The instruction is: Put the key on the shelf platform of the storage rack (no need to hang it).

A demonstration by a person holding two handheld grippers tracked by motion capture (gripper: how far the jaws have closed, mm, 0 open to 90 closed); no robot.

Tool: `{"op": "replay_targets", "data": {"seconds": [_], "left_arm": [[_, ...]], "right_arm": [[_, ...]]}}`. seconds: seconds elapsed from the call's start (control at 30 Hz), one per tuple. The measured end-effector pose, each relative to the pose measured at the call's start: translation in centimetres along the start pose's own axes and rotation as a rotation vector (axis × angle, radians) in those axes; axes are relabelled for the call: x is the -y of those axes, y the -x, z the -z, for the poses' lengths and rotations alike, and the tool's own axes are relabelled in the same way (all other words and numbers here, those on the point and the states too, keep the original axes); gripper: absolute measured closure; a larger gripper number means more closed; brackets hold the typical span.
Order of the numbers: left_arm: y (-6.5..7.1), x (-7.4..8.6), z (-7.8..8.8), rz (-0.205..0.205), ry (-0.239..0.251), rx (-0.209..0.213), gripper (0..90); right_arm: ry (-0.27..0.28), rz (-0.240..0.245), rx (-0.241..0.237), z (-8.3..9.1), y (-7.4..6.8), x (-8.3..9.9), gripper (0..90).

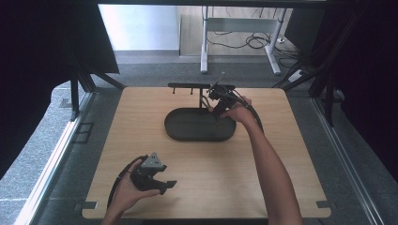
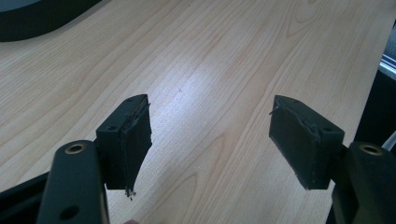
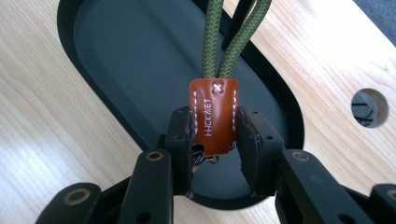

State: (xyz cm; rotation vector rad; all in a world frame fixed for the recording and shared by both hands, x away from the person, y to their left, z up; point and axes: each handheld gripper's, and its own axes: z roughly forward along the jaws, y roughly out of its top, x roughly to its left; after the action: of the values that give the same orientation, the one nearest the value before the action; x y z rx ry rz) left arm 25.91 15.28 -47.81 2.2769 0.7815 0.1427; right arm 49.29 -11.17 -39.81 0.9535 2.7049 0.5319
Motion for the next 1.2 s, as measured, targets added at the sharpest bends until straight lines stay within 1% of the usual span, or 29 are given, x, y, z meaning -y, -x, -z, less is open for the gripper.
{"op": "replay_targets", "data": {"seconds": [0.07, 0.37, 0.4, 0.47, 0.5, 0.53, 0.57, 0.63, 0.7, 0.83, 0.97, 1.07, 1.1, 1.17, 1.2], "left_arm": [[0.0, 0.0, 0.0, 0.000, 0.001, 0.000, 30.2], [0.0, 0.0, -0.2, 0.000, -0.002, 0.005, 30.2], [0.1, 0.0, -0.2, 0.006, 0.002, 0.006, 30.2], [0.1, 0.0, -0.3, 0.005, -0.001, 0.007, 30.2], [0.1, 0.0, -0.3, -0.002, -0.006, 0.007, 30.2], [0.2, 0.0, -0.4, -0.003, -0.008, 0.008, 30.2], [0.2, 0.0, -0.4, -0.004, -0.009, 0.010, 30.2], [0.2, -0.1, -0.5, -0.004, -0.011, 0.010, 30.2], [0.3, -0.1, -0.6, -0.001, -0.009, 0.011, 30.2], [0.3, -0.1, -0.6, -0.003, -0.012, 0.012, 30.2], [0.3, -0.1, -0.7, -0.007, -0.019, 0.013, 29.9], [0.3, -0.1, -0.8, -0.012, -0.026, 0.013, 29.9], [0.3, -0.1, -0.9, -0.011, -0.027, 0.013, 29.9], [0.4, -0.1, -0.9, -0.013, -0.030, 0.015, 29.9], [0.4, -0.1, -1.0, -0.008, -0.026, 0.015, 29.9]], "right_arm": [[0.003, 0.005, -0.006, -0.5, -0.1, 0.0, 67.4], [-0.017, 0.002, -0.031, -2.7, -0.3, 0.7, 67.0], [-0.020, -0.001, -0.030, -2.8, -0.3, 0.8, 67.0], [-0.017, 0.000, -0.029, -3.1, -0.3, 1.0, 66.8], [-0.021, -0.008, -0.030, -3.3, -0.3, 1.1, 66.8], [-0.017, -0.001, -0.036, -3.4, -0.3, 1.3, 66.7], [-0.021, -0.009, -0.039, -3.6, -0.4, 1.3, 66.6], [-0.023, 0.005, -0.038, -3.9, -0.4, 1.6, 66.4], [-0.032, -0.002, -0.040, -4.2, -0.4, 1.8, 66.3], [-0.042, 0.007, -0.044, -4.8, -0.4, 2.2, 66.0], [-0.054, 0.016, -0.057, -5.1, -0.6, 2.5, 63.8], [-0.048, 0.014, -0.055, -4.8, -0.6, 2.5, 60.8], [-0.039, 0.014, -0.058, -4.7, -0.7, 2.6, 60.2], [-0.033, 0.023, -0.055, -4.3, -0.7, 2.6, 59.0], [-0.029, 0.015, -0.056, -4.1, -0.8, 2.6, 58.4]]}}
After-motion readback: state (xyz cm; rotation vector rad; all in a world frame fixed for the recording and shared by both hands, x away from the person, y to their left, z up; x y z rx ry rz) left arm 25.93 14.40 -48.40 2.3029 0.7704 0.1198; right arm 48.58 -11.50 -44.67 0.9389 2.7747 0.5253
